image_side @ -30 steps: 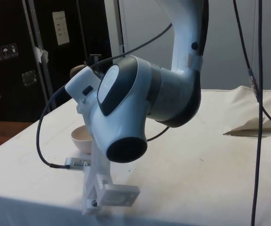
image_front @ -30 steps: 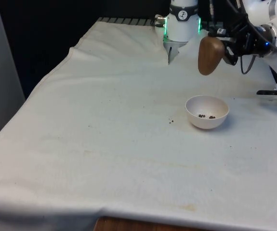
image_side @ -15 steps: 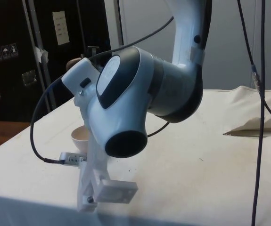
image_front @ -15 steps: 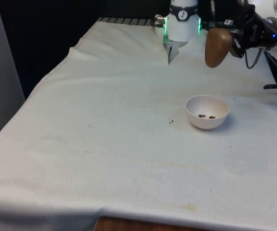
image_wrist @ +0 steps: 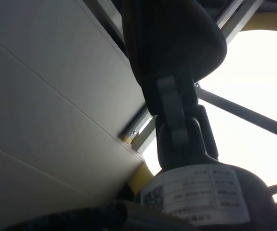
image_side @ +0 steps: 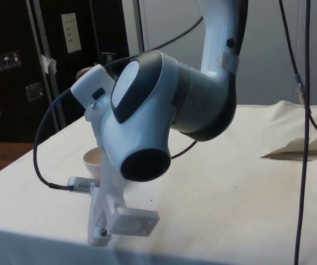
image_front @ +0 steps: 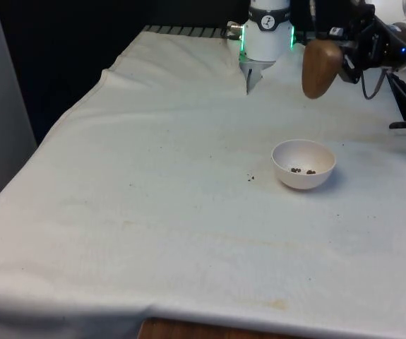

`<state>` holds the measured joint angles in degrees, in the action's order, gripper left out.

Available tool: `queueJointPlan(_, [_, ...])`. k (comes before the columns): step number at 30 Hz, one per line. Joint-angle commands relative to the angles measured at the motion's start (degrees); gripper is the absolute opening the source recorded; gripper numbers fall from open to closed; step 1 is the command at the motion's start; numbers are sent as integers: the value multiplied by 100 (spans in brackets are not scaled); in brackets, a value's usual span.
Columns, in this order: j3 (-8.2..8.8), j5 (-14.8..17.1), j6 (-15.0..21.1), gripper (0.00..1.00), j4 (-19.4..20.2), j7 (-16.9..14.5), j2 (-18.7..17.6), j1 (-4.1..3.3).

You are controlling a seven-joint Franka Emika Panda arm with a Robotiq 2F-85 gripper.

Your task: Pour the coffee beans from the cup into the bowl.

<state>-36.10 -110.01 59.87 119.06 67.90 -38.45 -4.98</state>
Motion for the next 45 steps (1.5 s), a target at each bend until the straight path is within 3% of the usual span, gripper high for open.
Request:
queueJointPlan(1, [-57, 69, 126, 0, -6, 34, 17, 63])
queueJointPlan(4, [-63, 103, 229, 0, -17, 74, 34, 92])
queueJointPlan(5, [-6, 52, 120, 0, -23, 57, 6, 34])
queueJointPlan(6, [-69, 109, 258, 0, -11, 80, 46, 109])
queueJointPlan(7, [-69, 120, 321, 0, -11, 97, 80, 138])
queueJointPlan(12, [-69, 138, 470, 0, 6, 103, 195, 206])
queueJointPlan(13, [-11, 97, 350, 0, -40, 97, 132, 132])
queueJointPlan(14, [-63, 138, 498, 0, 11, 97, 229, 223])
queueJointPlan(16, [-52, 143, 596, 0, 29, 92, 327, 269])
queueJointPlan(21, [-40, 160, 751, 0, 74, 74, 498, 350])
queueJointPlan(22, [11, 160, 670, 0, 34, 92, 481, 304])
queueJointPlan(23, [-29, 172, 819, 0, 92, 69, 567, 378])
queueJointPlan(29, [17, 223, 1037, 0, 166, 52, 808, 476])
queueJointPlan(30, [29, 235, 1071, 0, 178, 52, 848, 481])
queueJointPlan(31, [69, 212, 928, 0, 126, 92, 762, 407])
queueJointPlan(32, [57, 264, 1157, 0, 201, 52, 928, 504])
queueJointPlan(40, [189, 332, 1484, 0, 252, 29, 1203, 579])
queueJointPlan(41, [229, 304, 1346, 0, 212, 80, 1134, 510])
queueJointPlan(42, [229, 338, 1558, 0, 258, 23, 1261, 584])
queueJointPlan(45, [286, 355, 1673, 0, 264, 0, 1346, 607])
